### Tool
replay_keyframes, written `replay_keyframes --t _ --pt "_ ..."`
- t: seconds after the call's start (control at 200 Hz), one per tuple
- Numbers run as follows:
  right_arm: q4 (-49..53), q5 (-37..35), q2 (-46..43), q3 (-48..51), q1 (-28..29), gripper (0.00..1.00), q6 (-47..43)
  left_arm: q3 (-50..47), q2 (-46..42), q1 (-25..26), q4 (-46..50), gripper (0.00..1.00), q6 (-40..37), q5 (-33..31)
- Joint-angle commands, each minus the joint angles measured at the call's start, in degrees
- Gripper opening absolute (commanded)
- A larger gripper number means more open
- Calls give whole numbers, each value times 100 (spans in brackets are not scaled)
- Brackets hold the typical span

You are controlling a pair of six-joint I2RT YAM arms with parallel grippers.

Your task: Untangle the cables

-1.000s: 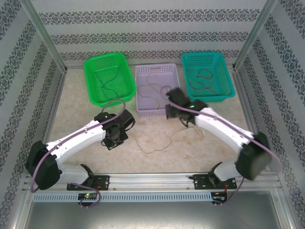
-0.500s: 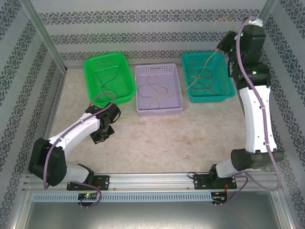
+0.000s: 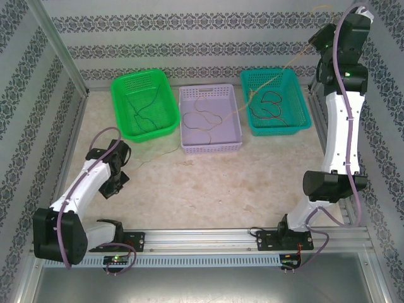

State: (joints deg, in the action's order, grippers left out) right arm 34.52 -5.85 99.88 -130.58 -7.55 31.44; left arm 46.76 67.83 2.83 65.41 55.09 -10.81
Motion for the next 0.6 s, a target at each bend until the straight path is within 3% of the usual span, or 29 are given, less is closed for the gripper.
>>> replay_keyframes --t 0.0,0.11,0.23,0.594 --pt "-44 111 116 -346 -162 0 239 -112 -190 -686 72 0 -269 108" --pt "-16 81 229 -484 -216 0 224 -340 -184 -1844 -321 0 -35 854" --pt "35 38 257 -512 -355 0 262 -293 211 -2598 -481 0 350 1156" --pt "56 6 279 -503 -858 0 366 294 876 -3776 -844 0 418 1162"
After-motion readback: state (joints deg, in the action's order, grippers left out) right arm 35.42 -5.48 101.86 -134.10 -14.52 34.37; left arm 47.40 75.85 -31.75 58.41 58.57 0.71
